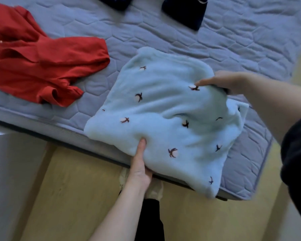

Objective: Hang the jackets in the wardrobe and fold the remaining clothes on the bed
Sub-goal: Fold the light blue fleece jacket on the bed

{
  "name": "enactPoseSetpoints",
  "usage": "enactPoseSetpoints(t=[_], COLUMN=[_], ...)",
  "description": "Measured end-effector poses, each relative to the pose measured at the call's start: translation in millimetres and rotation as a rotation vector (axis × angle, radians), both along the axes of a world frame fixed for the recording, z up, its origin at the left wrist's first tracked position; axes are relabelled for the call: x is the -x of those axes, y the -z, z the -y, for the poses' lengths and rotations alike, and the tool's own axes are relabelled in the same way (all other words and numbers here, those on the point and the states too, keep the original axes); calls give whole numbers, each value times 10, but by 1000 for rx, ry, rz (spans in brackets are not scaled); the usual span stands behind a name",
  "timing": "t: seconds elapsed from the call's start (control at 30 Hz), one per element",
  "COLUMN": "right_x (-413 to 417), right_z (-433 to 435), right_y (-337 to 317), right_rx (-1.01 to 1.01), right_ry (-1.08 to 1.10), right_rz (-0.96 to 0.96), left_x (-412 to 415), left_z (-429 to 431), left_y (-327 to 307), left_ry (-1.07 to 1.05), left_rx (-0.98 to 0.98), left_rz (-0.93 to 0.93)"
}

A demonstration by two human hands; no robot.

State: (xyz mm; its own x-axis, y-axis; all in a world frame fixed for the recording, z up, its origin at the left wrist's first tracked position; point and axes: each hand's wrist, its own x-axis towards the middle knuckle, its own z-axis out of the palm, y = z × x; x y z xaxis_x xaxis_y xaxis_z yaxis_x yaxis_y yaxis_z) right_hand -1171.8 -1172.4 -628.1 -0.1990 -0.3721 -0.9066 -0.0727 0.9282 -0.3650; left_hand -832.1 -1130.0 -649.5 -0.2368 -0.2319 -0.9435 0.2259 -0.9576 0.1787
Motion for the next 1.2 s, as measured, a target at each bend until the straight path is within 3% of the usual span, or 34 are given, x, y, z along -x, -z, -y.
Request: enactPoseSetpoints(t=[0.1,0.3,0.5,0.67,0.8,0.93,1.2], right_x=[246,615,663,339,-389,-1095,-771], right_z=[-104,-256,-494,-973,-1670,-2364,-2210], right_y=[-537,-1800,-2380,-1774,-691,95,205], right_rx=[87,450,642,531,286,53,-70], right_ry=[156,485,644,641,559,409,397], right_rz=[-68,-178,-178,-212,-199,-52,185], left_x=[38,897,1554,1434,843,173,401], left_z=[637,2208,2598,2274,1704,1228,1480], left_y=[-380,-1770,-2767,-2116,-878,42,77], left_ry=[105,549,776,932,1029,1024,1080], left_rx=[161,570,791,791,632,424,636], left_rz=[-117,-112,19,201,322,480,442])
